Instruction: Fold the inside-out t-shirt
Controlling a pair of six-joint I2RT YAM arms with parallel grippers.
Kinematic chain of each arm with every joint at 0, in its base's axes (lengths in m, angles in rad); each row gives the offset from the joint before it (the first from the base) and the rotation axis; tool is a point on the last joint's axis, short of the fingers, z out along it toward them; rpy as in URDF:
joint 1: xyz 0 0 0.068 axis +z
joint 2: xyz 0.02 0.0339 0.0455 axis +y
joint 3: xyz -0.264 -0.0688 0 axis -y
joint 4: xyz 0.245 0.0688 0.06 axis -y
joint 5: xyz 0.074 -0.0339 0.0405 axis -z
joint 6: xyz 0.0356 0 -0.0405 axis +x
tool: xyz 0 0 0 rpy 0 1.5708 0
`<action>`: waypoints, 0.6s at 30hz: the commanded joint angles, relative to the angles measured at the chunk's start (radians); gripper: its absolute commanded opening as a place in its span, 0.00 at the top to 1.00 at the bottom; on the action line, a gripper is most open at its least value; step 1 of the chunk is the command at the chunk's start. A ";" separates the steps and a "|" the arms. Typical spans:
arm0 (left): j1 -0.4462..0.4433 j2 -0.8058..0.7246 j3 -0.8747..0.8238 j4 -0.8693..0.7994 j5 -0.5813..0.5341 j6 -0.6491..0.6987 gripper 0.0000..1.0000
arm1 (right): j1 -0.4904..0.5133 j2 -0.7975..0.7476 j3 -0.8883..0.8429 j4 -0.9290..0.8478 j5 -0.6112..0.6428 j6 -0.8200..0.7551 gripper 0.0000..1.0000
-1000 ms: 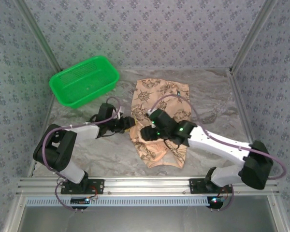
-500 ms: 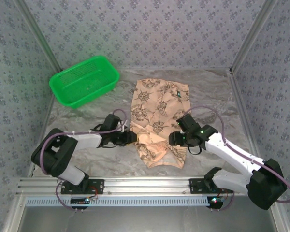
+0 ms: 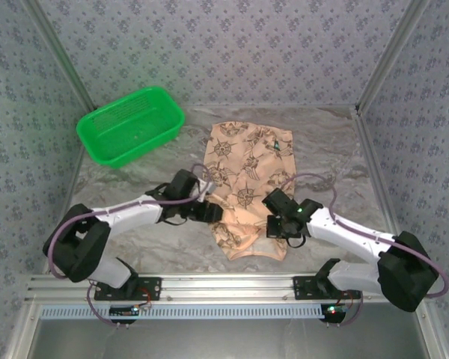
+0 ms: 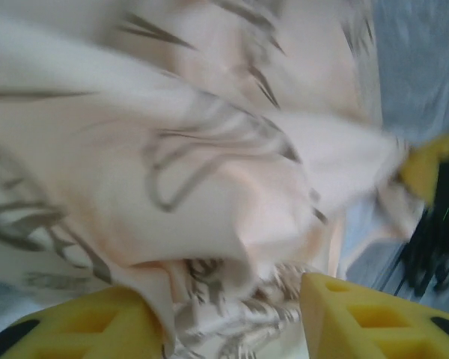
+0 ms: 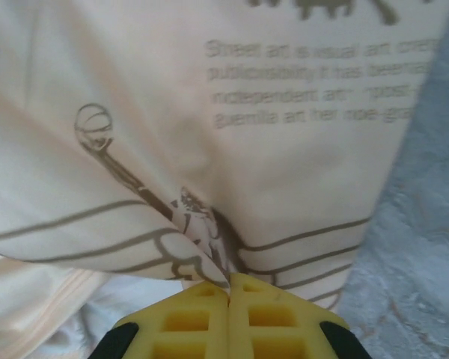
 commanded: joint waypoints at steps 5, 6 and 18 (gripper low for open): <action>-0.343 0.000 0.076 -0.161 -0.253 0.227 0.45 | -0.134 -0.081 -0.071 0.059 -0.091 0.070 0.99; -0.372 0.019 0.093 -0.164 -0.289 0.241 0.45 | -0.146 -0.084 -0.071 0.063 -0.107 0.073 0.99; -0.508 0.215 0.192 -0.225 -0.540 0.311 0.73 | -0.372 -0.172 -0.063 -0.031 -0.231 0.022 0.93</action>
